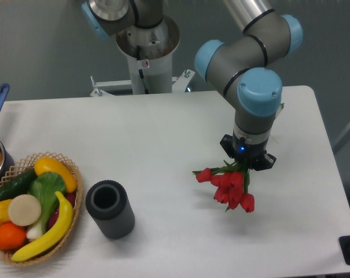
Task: Place the flowers on the table
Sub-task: 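Lower the held red tulips toward the table surface with the gripper, then open the gripper to release the tulips and lift it away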
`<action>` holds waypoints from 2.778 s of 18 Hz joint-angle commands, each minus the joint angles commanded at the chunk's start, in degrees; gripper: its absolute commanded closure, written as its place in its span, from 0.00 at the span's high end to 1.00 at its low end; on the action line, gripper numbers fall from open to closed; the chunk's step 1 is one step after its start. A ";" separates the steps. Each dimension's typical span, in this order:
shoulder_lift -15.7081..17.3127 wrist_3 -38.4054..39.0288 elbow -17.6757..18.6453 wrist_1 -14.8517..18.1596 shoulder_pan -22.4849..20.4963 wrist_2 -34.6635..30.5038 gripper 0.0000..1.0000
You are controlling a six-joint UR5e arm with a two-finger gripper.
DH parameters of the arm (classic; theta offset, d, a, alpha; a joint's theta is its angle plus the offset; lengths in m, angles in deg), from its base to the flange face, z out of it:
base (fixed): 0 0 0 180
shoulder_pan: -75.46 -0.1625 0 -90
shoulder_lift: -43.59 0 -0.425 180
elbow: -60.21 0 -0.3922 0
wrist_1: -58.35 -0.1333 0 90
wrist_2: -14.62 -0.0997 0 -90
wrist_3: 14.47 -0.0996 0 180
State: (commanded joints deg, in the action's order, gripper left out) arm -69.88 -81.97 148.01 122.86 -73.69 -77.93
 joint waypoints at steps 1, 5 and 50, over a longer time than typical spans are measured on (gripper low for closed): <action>-0.17 0.00 0.00 0.00 0.00 0.00 0.24; -0.97 0.09 -0.53 0.00 0.26 0.00 0.25; 0.00 -1.40 6.51 -13.18 -3.95 5.80 1.00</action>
State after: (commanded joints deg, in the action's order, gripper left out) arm -69.88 -83.38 154.52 109.68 -77.65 -72.13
